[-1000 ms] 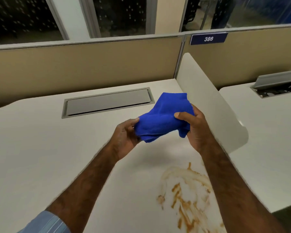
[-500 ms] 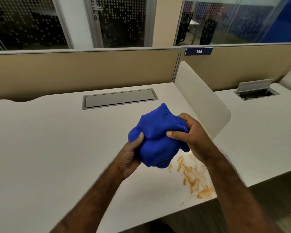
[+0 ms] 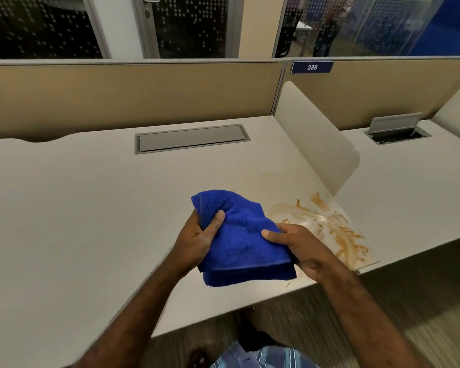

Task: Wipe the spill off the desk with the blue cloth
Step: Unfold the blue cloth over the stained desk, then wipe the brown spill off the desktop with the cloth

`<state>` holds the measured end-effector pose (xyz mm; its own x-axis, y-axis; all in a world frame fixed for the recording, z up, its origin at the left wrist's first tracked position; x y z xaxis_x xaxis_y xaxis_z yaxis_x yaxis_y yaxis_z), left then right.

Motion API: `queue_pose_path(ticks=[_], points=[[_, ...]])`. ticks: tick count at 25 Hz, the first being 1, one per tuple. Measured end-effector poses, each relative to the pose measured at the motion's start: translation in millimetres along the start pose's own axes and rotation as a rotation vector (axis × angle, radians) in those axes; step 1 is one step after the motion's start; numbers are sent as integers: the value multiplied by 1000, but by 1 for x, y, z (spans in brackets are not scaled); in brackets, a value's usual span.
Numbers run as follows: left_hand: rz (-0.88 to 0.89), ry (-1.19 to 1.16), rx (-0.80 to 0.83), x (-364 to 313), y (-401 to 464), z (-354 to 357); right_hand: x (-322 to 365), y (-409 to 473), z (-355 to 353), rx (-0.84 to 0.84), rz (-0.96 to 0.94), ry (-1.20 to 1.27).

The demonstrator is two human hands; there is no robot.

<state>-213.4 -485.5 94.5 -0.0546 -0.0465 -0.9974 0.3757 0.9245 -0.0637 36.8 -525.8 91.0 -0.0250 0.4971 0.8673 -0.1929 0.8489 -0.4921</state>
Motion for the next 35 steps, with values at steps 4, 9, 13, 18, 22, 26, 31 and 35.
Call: queue_pose_path(ticks=[4, 9, 13, 18, 22, 26, 31, 35], points=[[-127, -112, -66, 37, -7, 6, -29, 6, -7, -114, -41, -15], [-421, 76, -100, 102, -16, 18, -45, 26, -24, -214, -31, -505], [-442, 263, -239, 121, -12, 7, -50, 37, -40, -440, -6, -870], [-173, 728, -371, 116, 3, -14, -77, 54, 10, -254, -259, -1191], [-56, 948, -356, 120, 23, -20, -117, 68, 55, -128, -234, -1505], [-8, 1102, -303, 133, 39, -14, -116, 94, 48, -116, -287, -1498], [-20, 1099, -294, 144, 40, -12, -82, 143, 6, -152, -323, -1522], [-31, 1129, -316, 145, 41, -10, -60, 178, -28, -182, -232, -1553]])
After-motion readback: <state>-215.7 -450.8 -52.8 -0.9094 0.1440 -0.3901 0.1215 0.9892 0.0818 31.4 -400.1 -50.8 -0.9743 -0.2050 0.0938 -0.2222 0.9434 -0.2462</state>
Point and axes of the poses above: each hand's wrist, its own y-axis towards the middle knuckle, its own z-axis out of the palm, x = y × z, the point moved 3 cm from there along y, towards the middle knuckle, and after that the axes turned 9 degrees about x, right-handed, at the moved point
